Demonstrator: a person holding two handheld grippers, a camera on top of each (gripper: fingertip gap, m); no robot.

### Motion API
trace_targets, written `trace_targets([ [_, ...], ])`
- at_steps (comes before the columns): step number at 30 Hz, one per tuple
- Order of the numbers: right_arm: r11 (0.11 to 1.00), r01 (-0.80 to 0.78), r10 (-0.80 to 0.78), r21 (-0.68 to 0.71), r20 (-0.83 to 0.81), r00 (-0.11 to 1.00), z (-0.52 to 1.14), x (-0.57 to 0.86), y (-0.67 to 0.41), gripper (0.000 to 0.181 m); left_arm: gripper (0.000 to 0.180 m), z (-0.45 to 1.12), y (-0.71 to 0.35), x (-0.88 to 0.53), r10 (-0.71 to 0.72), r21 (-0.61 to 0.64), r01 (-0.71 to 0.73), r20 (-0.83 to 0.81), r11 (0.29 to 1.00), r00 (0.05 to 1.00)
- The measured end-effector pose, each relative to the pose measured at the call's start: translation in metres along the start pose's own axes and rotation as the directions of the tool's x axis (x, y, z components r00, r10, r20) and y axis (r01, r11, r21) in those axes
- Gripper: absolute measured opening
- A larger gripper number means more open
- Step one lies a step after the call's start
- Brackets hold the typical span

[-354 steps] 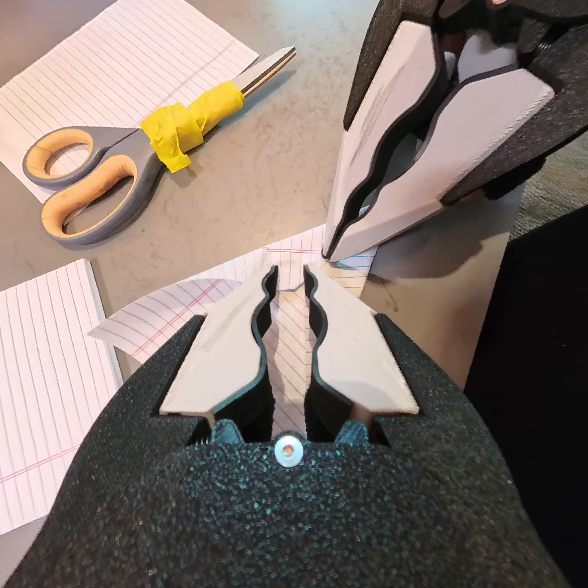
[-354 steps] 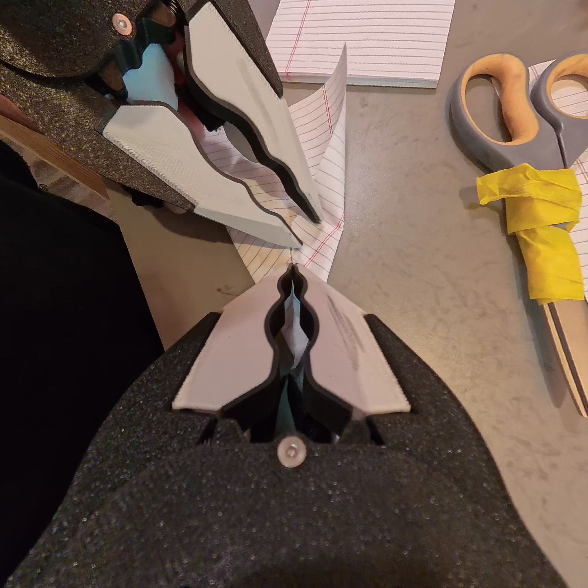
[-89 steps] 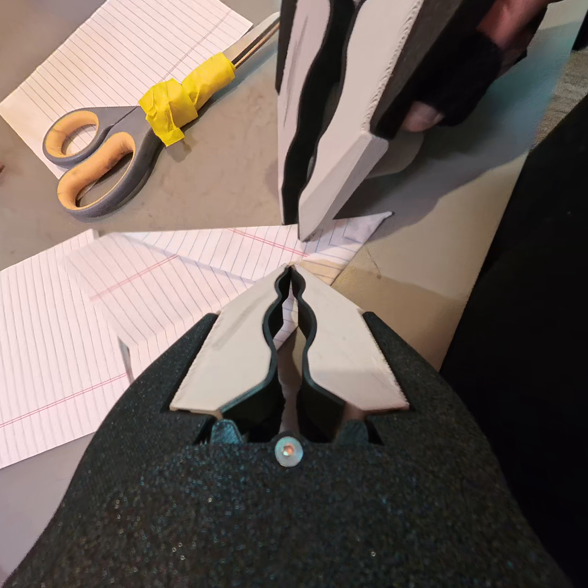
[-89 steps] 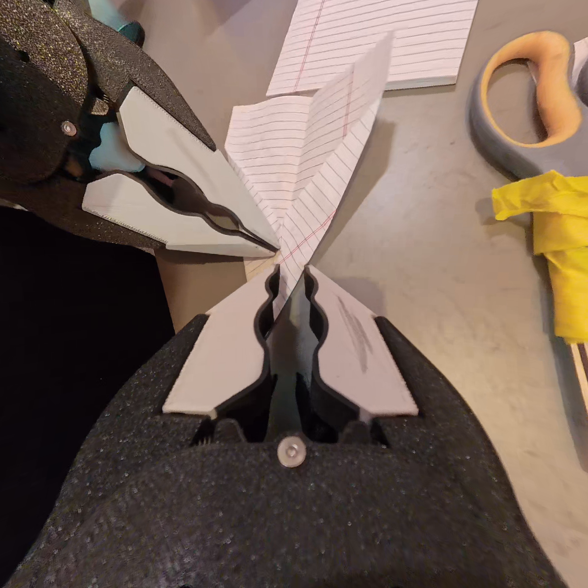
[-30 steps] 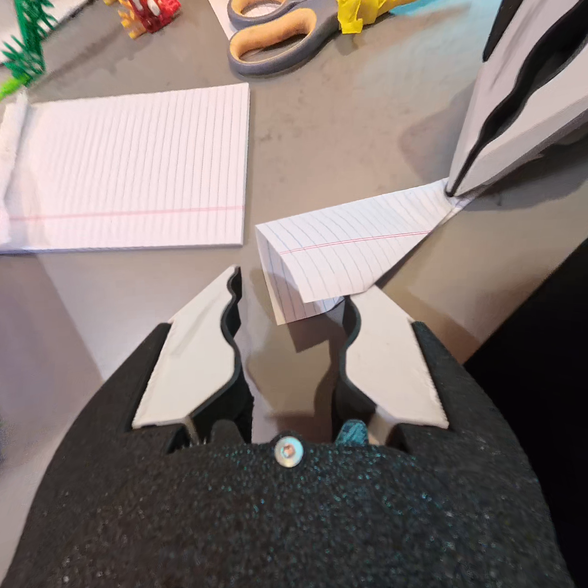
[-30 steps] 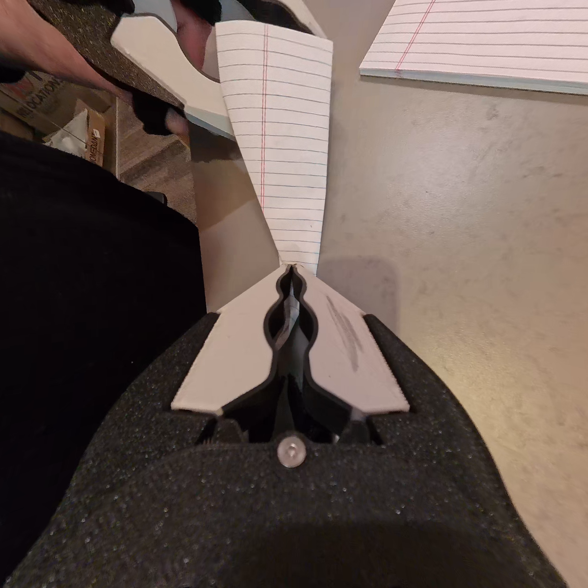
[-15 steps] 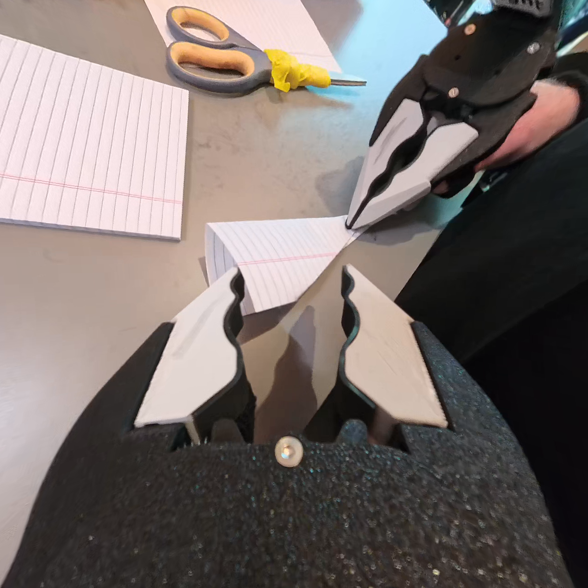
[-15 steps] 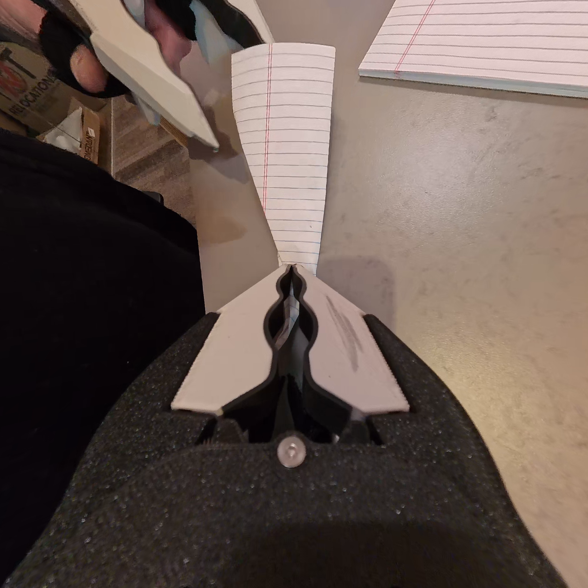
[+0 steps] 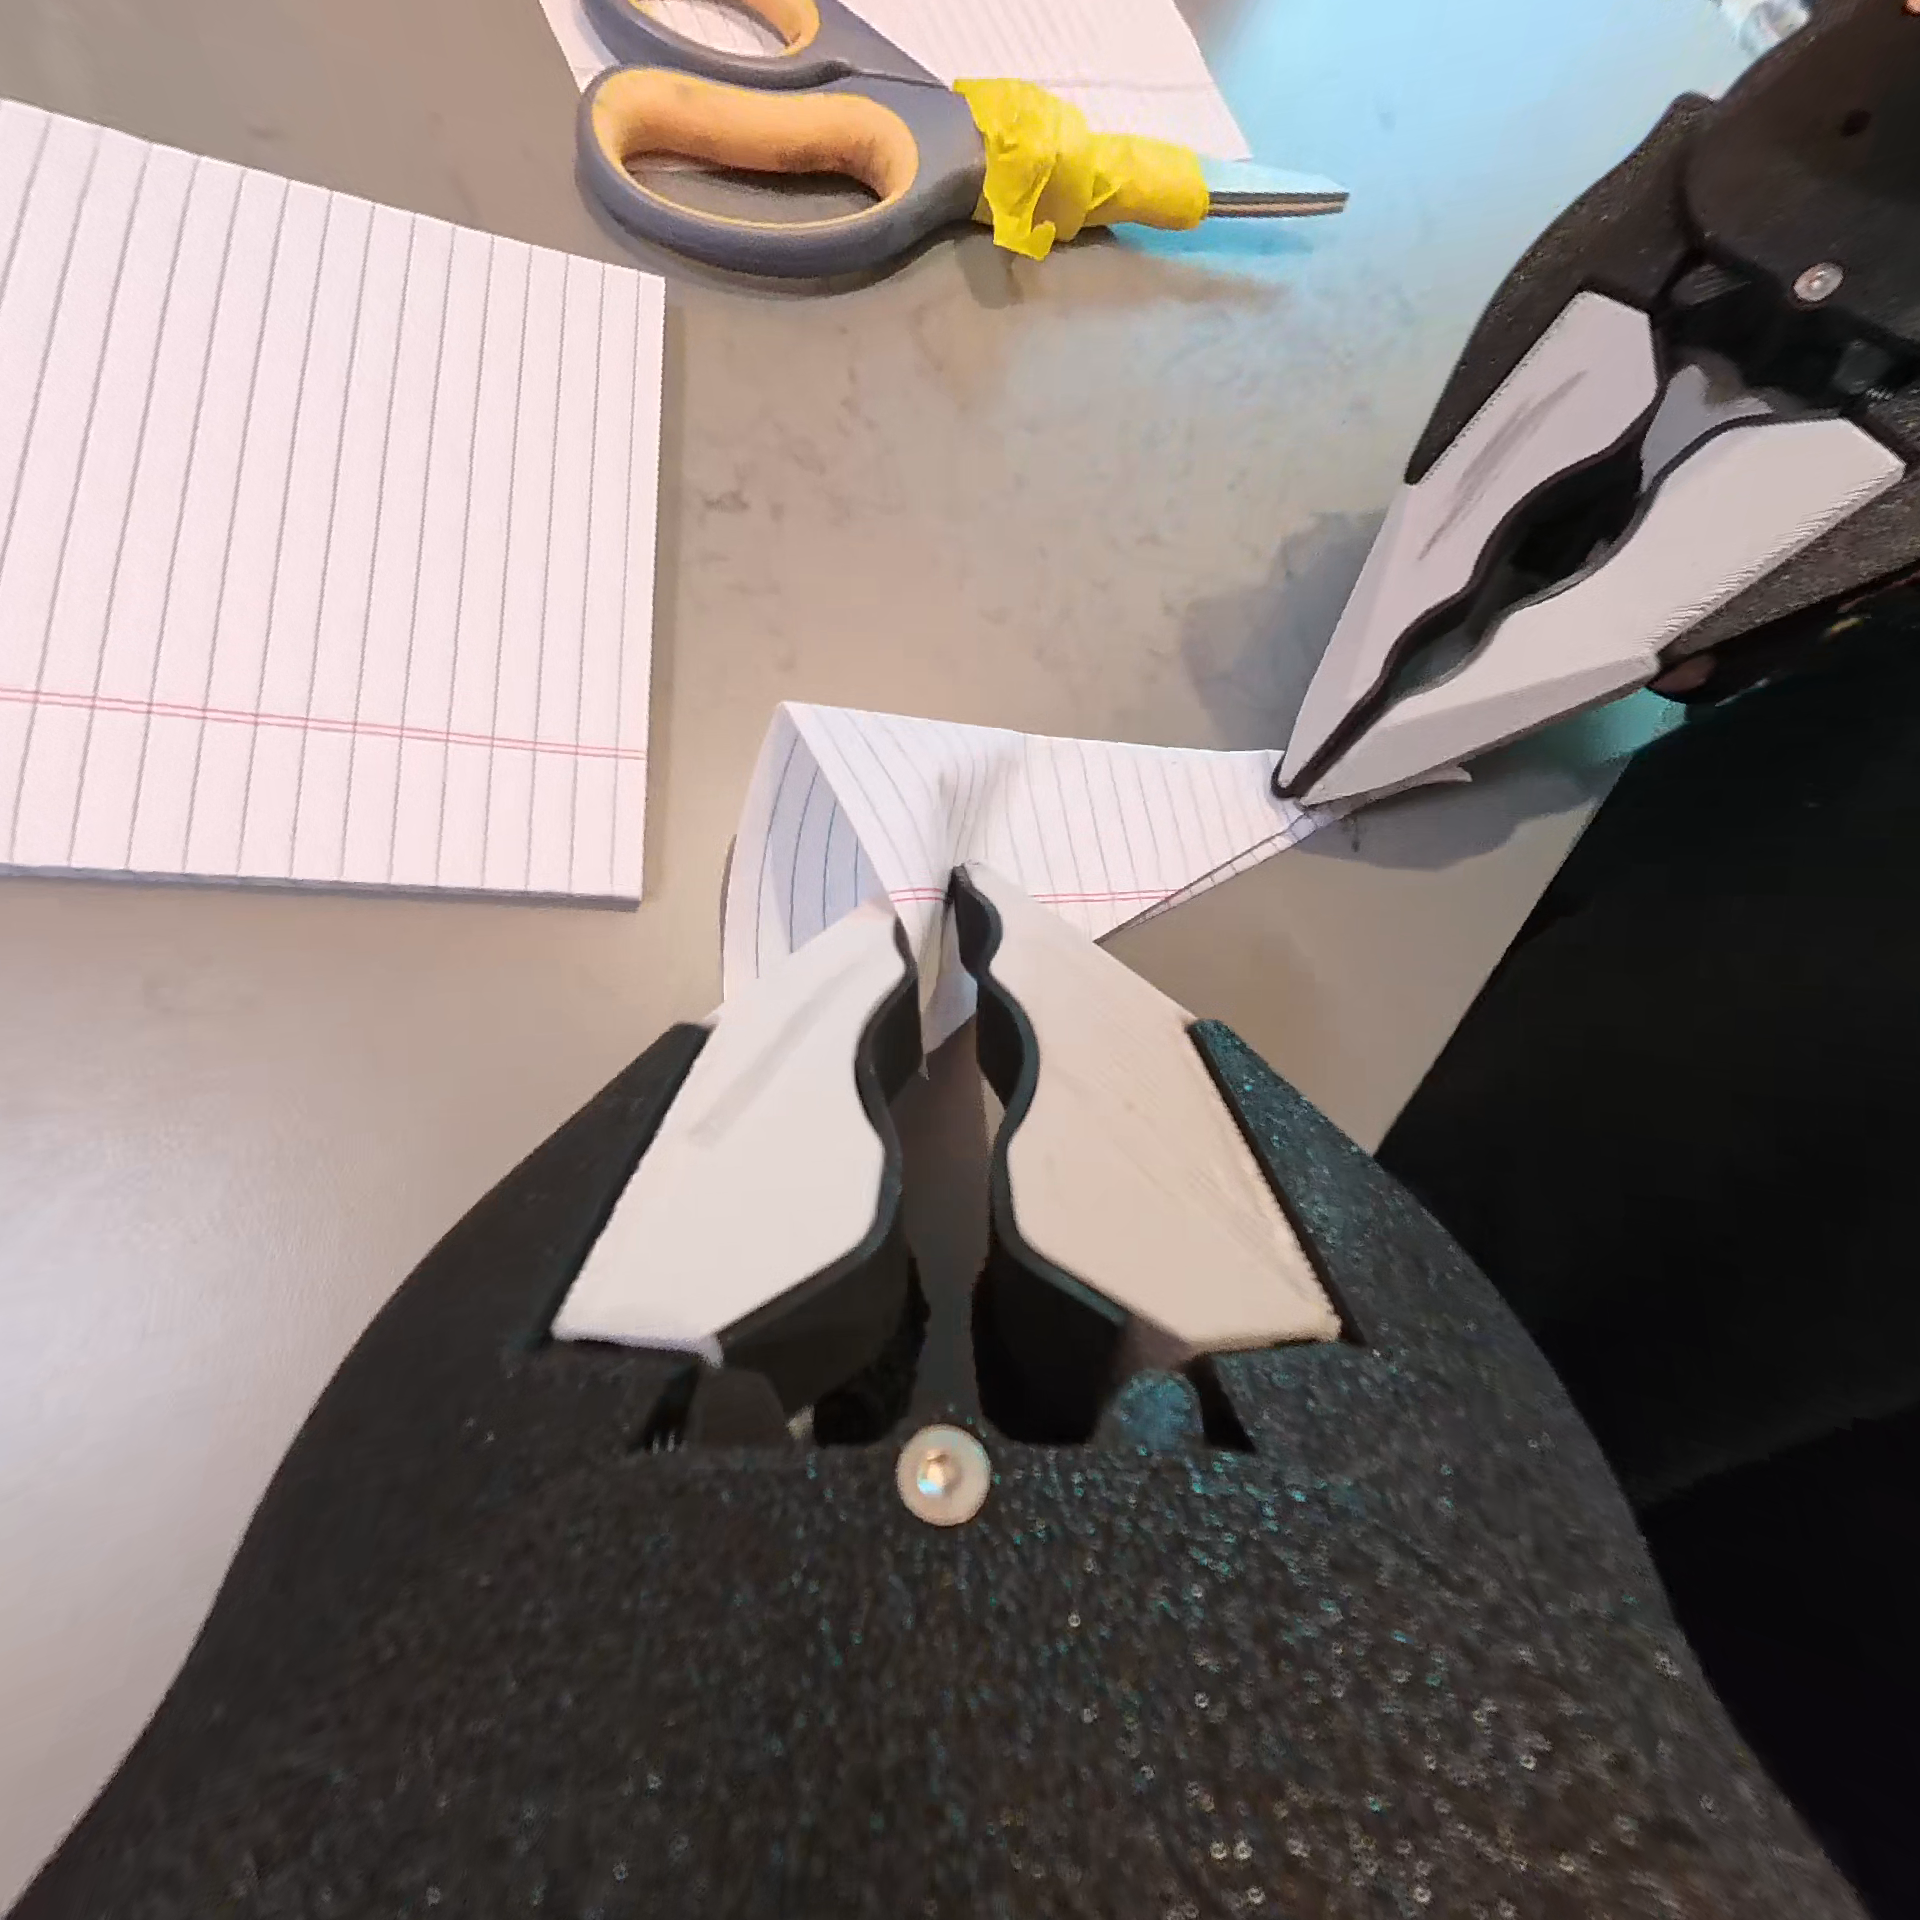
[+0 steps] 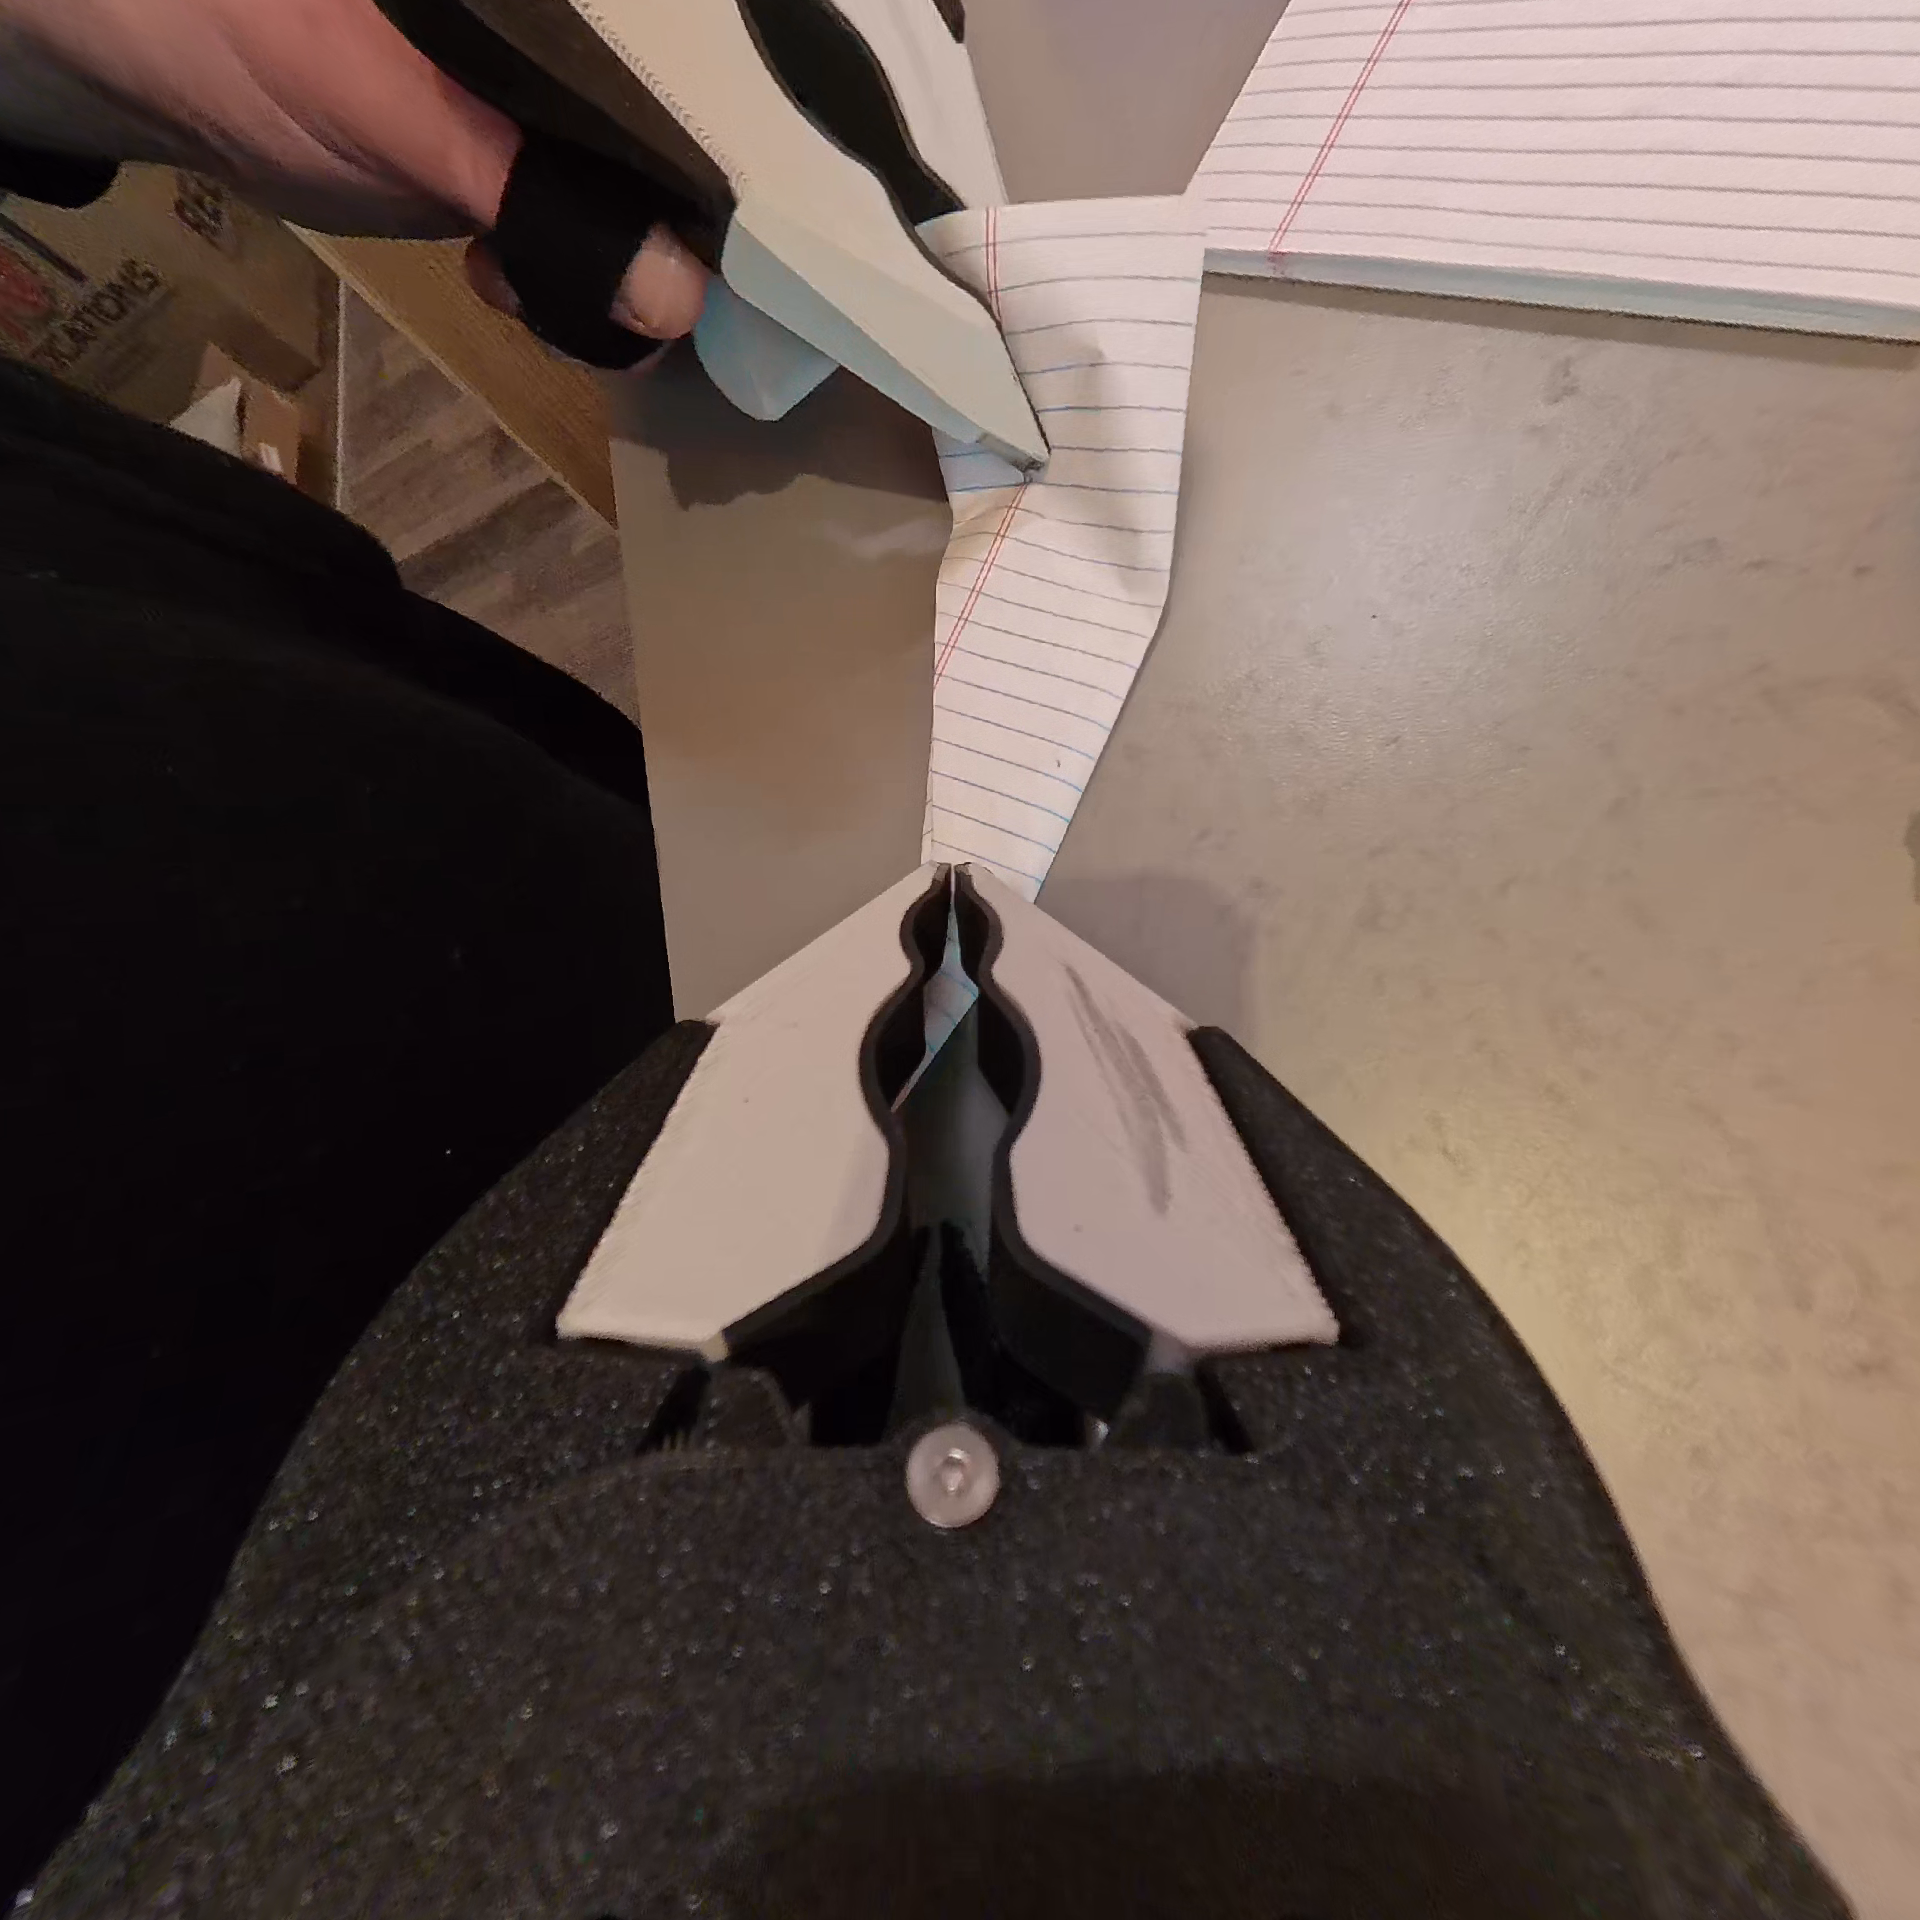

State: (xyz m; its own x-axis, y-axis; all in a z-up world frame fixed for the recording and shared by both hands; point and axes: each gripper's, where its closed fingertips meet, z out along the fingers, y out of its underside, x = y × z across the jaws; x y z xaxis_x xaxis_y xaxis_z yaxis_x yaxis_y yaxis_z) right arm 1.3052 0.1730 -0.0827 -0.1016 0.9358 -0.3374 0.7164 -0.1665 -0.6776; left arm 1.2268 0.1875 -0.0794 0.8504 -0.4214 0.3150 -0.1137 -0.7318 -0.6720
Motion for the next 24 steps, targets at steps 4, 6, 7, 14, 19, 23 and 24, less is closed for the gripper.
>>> trace_targets([
  [4, 1.0, 0.007, -0.006, 0.02, -0.023, 1.0, -0.005, 0.001, 0.0, 0.003, 0.001, 0.005, -0.002, 0.0, 0.008, -0.019, -0.008, -0.015, 1.0, 1.0],
  [6, 1.0, 0.006, -0.005, 0.024, -0.038, 0.999, -0.009, 0.001, 0.003, 0.007, 0.001, 0.006, -0.003, 0.0, 0.01, -0.025, -0.011, -0.021, 1.0, 1.0],
  [7, 1.0, 0.007, -0.005, 0.024, -0.052, 0.999, -0.011, 0.002, 0.004, 0.011, 0.001, 0.007, -0.003, 0.0, 0.007, -0.028, -0.008, -0.026, 1.0, 1.0],
  [14, 0.999, 0.04, -0.038, 0.016, -0.109, 0.993, -0.02, -0.001, 0.019, 0.02, 0.0, 0.008, -0.002, -0.003, -0.003, -0.036, 0.001, -0.03, 0.999, 1.0],
  [19, 0.991, 0.11, -0.095, 0.072, -0.183, 0.979, -0.028, -0.002, 0.008, 0.013, 0.0, 0.008, -0.003, -0.004, -0.005, -0.039, 0.004, -0.034, 0.999, 0.999],
  [23, 0.993, 0.116, -0.106, 0.038, -0.209, 0.972, -0.023, 0.002, 0.012, 0.004, 0.0, 0.009, -0.004, -0.005, -0.006, -0.045, 0.005, -0.036, 0.999, 0.999],
  [24, 0.993, 0.11, -0.101, 0.029, -0.219, 0.971, -0.021, 0.005, 0.014, 0.005, 0.0, 0.009, -0.004, -0.006, -0.011, -0.044, 0.009, -0.039, 0.999, 0.999],
])
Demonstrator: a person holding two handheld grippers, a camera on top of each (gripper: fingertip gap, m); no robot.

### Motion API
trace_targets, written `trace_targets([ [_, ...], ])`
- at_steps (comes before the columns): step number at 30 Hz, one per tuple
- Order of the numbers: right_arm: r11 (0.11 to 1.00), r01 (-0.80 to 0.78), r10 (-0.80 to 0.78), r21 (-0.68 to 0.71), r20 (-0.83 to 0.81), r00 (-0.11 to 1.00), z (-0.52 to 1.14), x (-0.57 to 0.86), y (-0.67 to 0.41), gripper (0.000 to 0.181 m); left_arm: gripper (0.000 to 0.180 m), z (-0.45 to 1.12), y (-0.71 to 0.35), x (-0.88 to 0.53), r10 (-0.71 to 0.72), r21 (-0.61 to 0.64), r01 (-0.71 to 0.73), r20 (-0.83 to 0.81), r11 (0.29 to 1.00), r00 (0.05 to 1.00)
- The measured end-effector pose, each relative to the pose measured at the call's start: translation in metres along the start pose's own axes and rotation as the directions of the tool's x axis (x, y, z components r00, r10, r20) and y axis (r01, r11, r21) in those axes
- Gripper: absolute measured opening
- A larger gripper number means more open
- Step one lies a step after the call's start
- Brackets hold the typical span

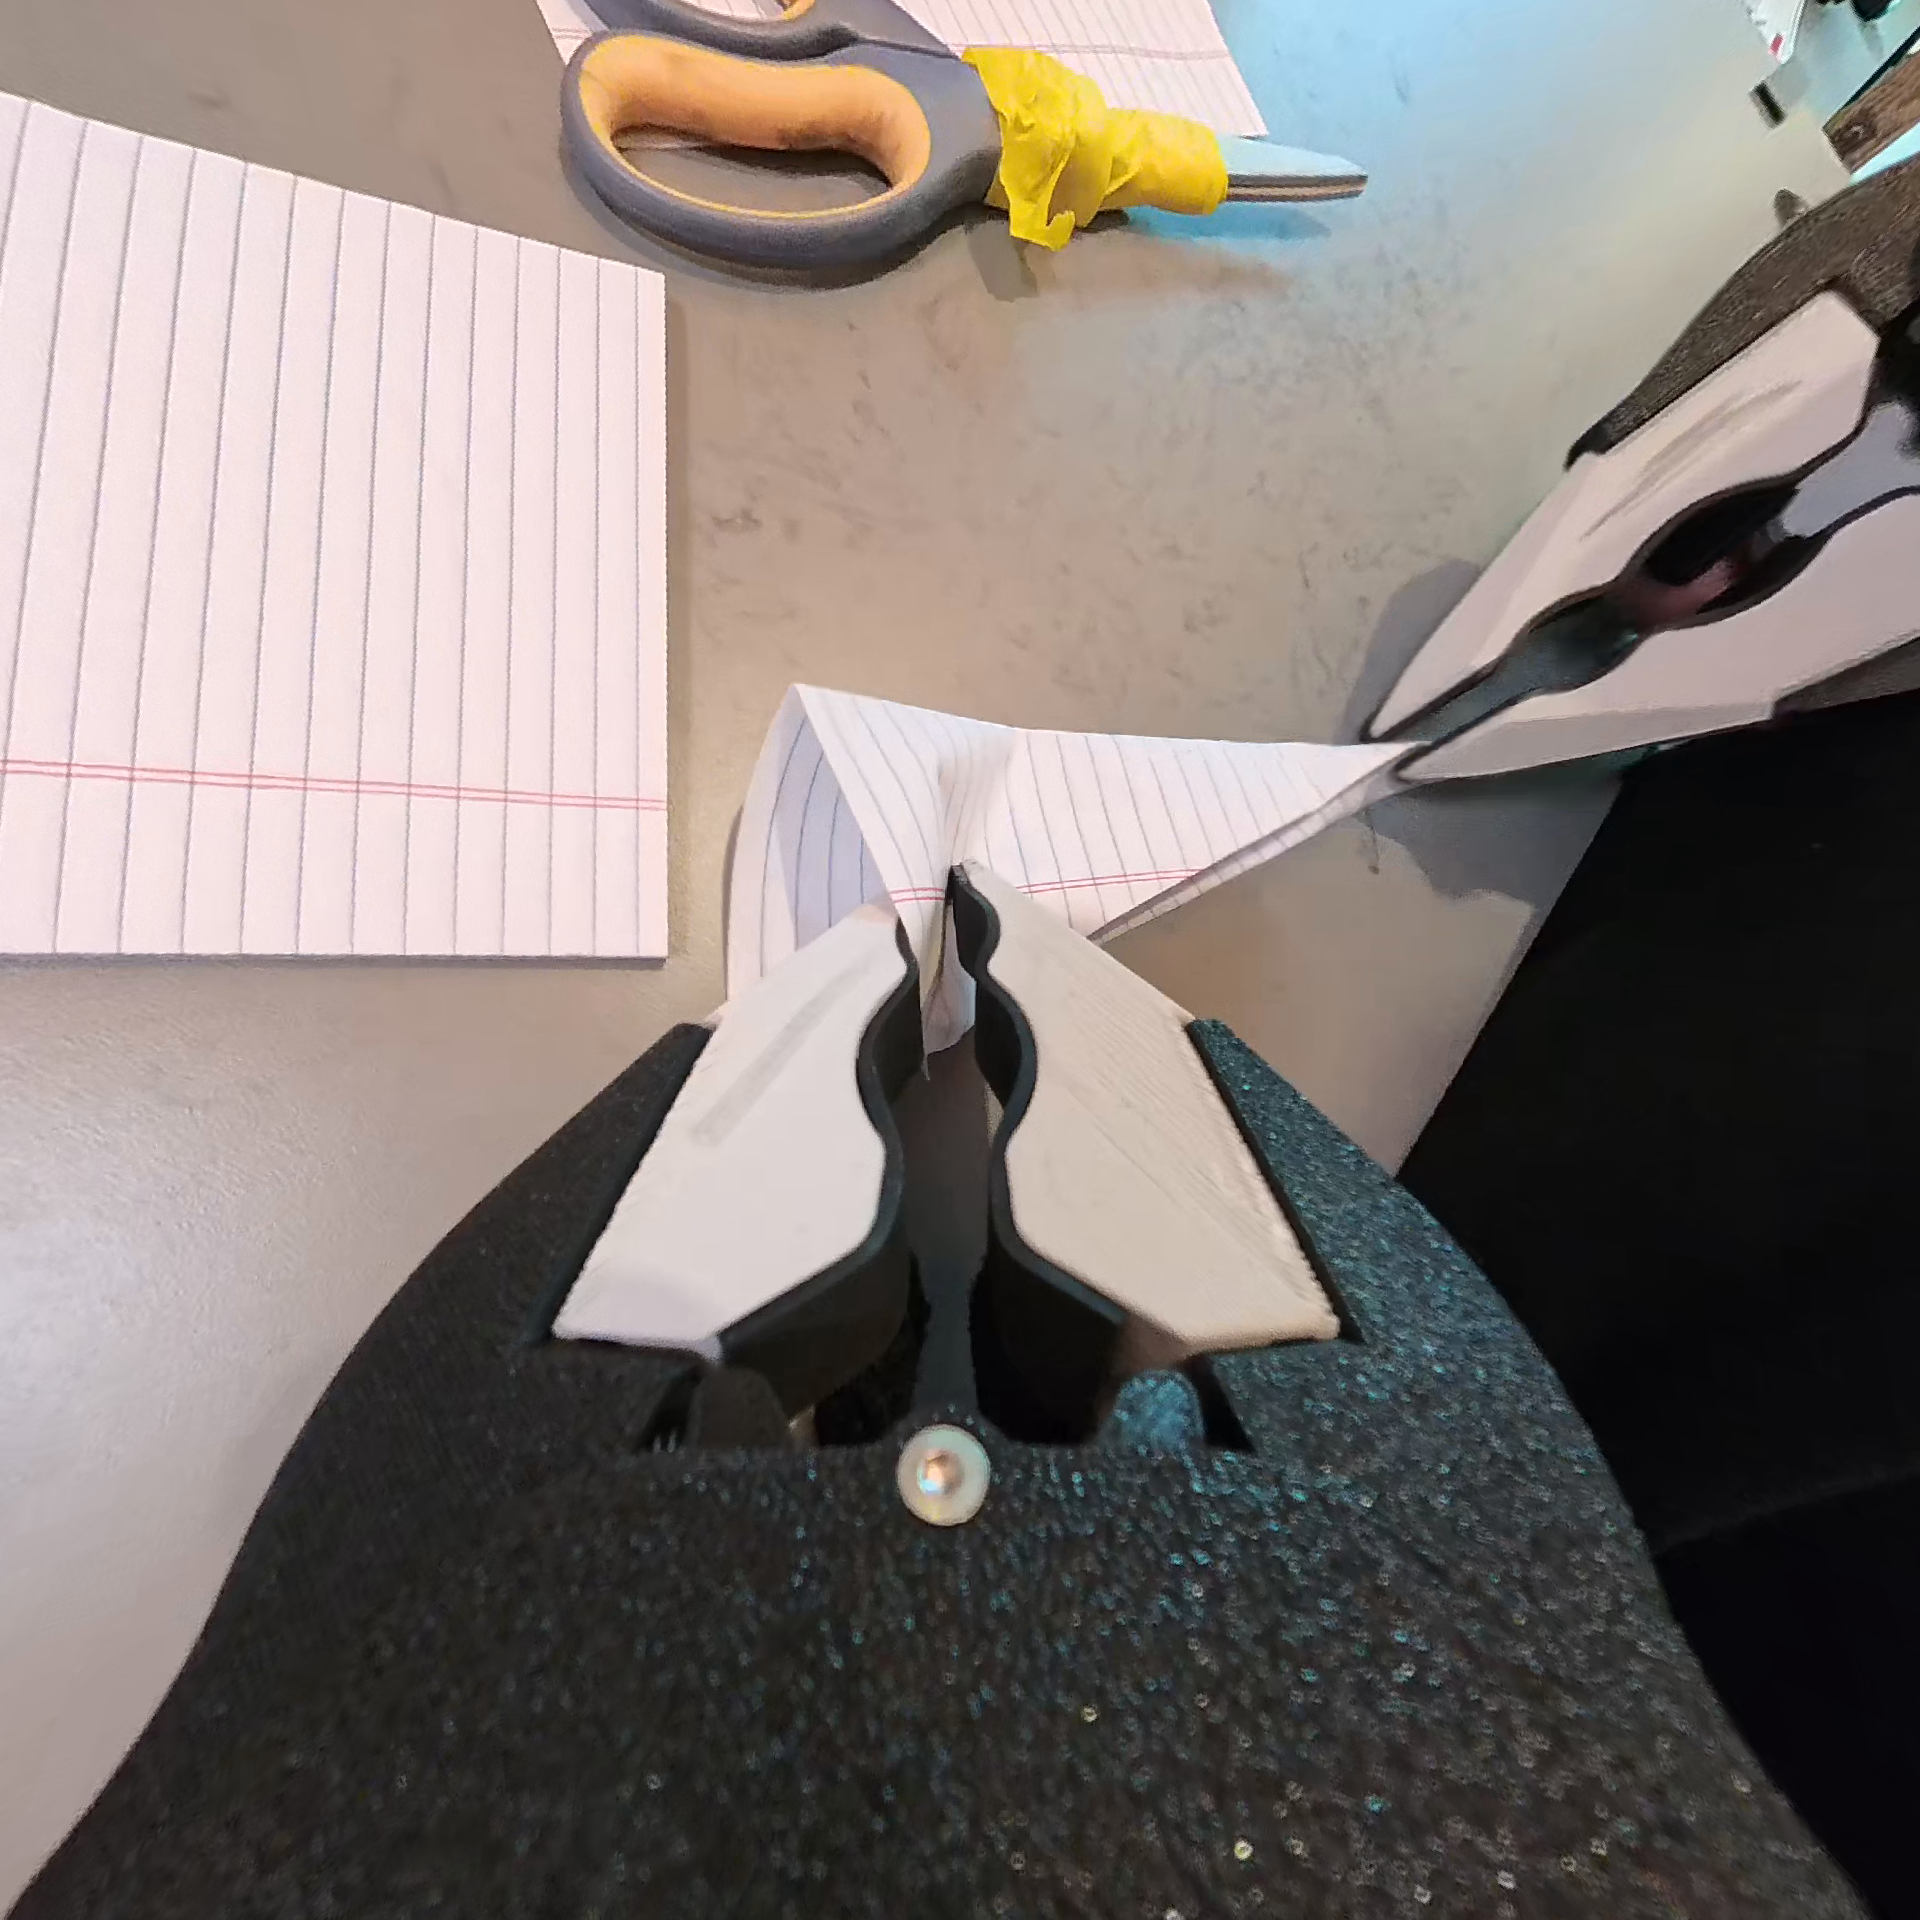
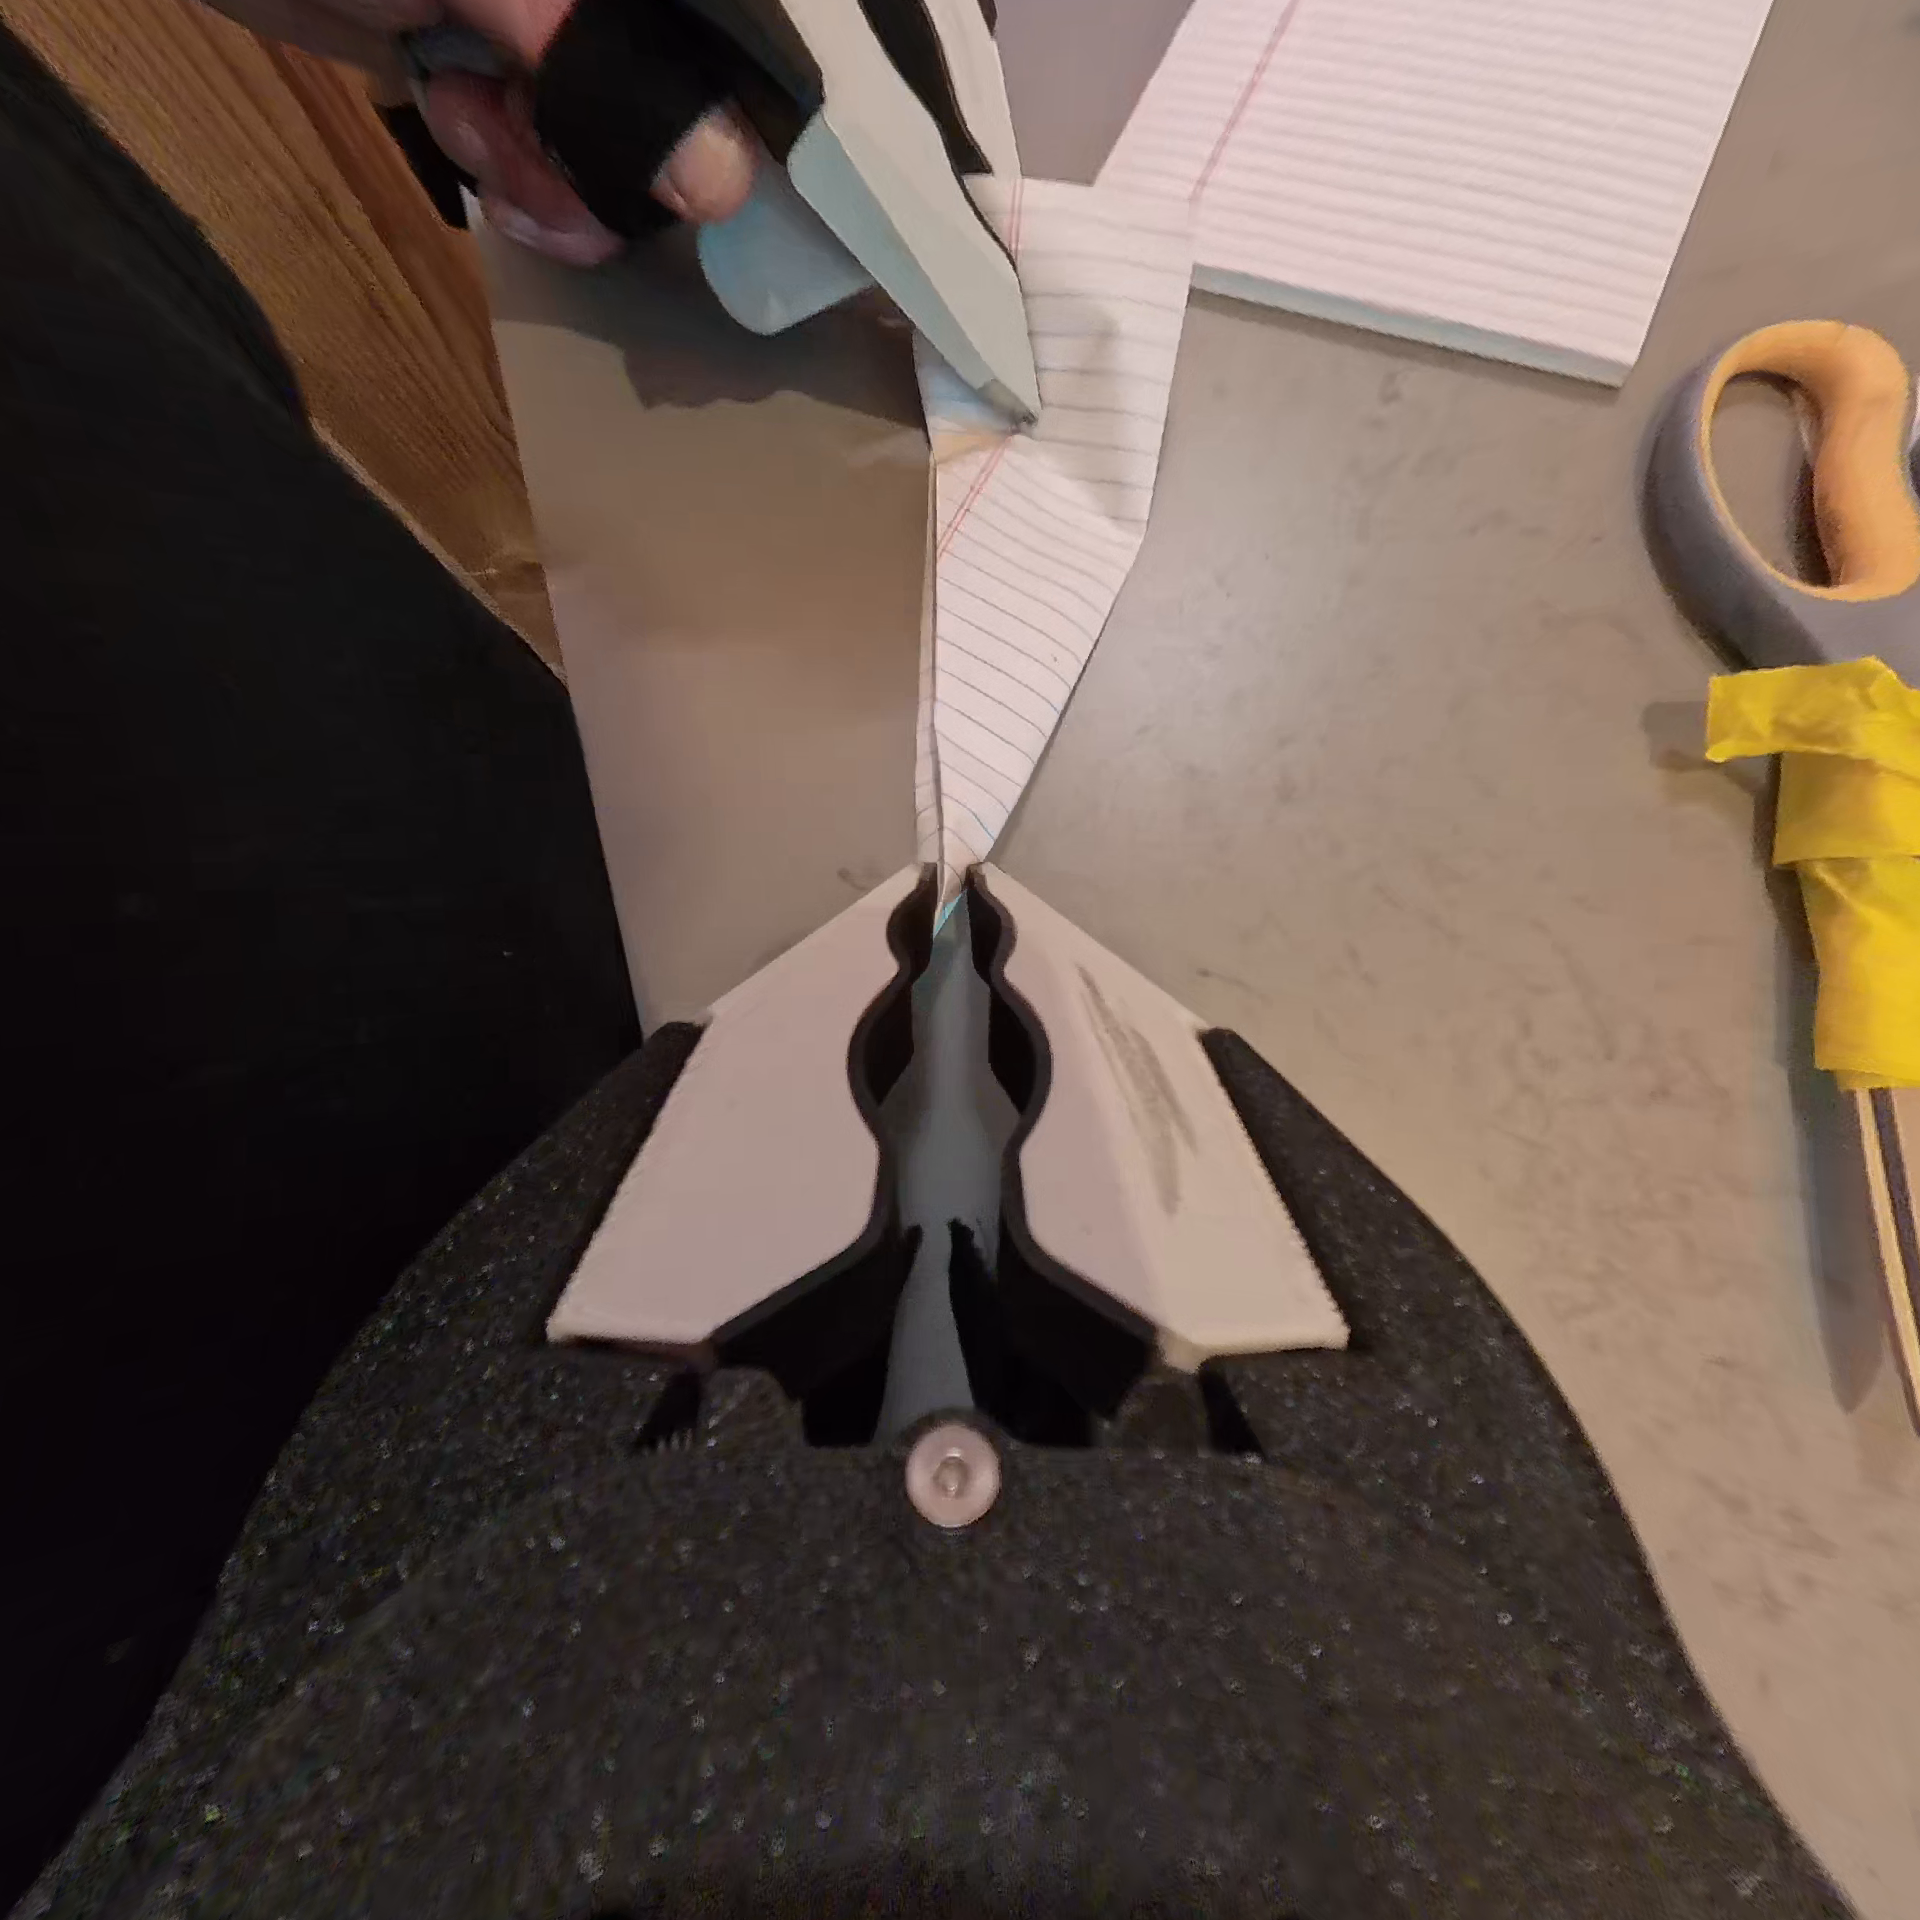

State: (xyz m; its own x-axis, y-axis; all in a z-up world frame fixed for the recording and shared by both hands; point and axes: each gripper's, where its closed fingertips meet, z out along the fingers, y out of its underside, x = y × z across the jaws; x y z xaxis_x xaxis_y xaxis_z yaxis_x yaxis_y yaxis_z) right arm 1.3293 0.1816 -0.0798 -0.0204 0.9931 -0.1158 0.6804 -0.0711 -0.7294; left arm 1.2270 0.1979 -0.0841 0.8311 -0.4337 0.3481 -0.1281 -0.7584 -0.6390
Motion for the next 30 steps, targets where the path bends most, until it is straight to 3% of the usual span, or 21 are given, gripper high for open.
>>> trace_targets([
  [6, 1.0, 0.002, -0.002, -0.009, -0.044, 0.999, 0.002, 0.009, 0.002, 0.002, 0.0, 0.0, 0.001, 0.0, -0.011, 0.0, 0.011, -0.005, 1.0, 1.0],
  [15, 0.958, 0.278, -0.288, -0.073, -0.2, 0.937, 0.0, 0.024, 0.004, 0.0, 0.0, 0.001, -0.001, 0.001, -0.201, -0.006, 0.201, -0.082, 0.98, 0.976],
  [19, 0.961, 0.268, -0.275, -0.064, -0.196, 0.941, 0.0, 0.026, 0.004, 0.0, 0.019, -0.009, -0.003, -0.008, -0.229, 0.043, 0.231, -0.054, 0.972, 0.972],
  [23, 0.961, 0.267, -0.275, -0.064, -0.201, 0.94, 0.0, 0.028, 0.004, 0.0, 0.041, -0.031, -0.006, -0.022, -0.107, 0.091, 0.095, 0.137, 0.991, 0.985],
  [26, 0.962, 0.267, -0.274, -0.064, -0.2, 0.941, 0.0, 0.029, 0.004, 0.0, 0.045, -0.049, -0.03, -0.009, 0.244, 0.078, -0.284, 0.329, 0.956, 0.912],
  [28, 0.96, 0.272, -0.279, -0.064, -0.198, 0.94, 0.0, 0.029, 0.003, 0.0, 0.04, -0.042, -0.042, 0.02, 0.404, 0.036, -0.434, 0.304, 0.9, 0.863],
  [30, 0.958, 0.281, -0.288, -0.061, -0.194, 0.938, 0.0, 0.028, 0.003, 0.0, 0.036, -0.021, -0.042, 0.046, 0.467, -0.001, -0.478, 0.208, 0.878, 0.859],
])
